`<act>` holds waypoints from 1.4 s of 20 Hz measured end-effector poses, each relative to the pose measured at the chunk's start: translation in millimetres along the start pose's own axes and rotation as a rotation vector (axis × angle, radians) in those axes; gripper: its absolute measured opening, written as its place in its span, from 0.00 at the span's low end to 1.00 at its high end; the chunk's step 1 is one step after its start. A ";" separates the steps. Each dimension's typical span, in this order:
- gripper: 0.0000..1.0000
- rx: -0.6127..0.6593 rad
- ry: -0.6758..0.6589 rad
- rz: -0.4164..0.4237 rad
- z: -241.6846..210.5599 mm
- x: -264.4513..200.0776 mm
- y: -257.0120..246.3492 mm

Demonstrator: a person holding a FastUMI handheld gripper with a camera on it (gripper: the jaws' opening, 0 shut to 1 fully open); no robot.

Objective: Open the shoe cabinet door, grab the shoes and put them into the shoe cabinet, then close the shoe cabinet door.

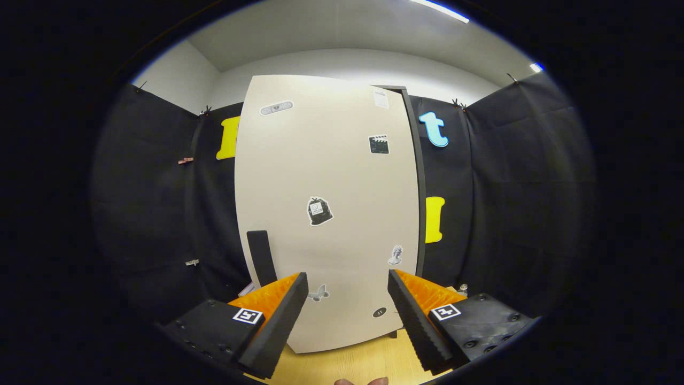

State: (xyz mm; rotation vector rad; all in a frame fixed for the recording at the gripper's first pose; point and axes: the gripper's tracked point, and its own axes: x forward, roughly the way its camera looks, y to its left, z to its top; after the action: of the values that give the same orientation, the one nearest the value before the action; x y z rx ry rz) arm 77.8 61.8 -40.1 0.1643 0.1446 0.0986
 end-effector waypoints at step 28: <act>0.98 0.001 0.016 0.006 -7.9 -5.0 16.8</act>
State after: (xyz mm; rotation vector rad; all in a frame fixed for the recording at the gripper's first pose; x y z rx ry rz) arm 70.3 79.0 -44.2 0.1649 0.1606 0.1059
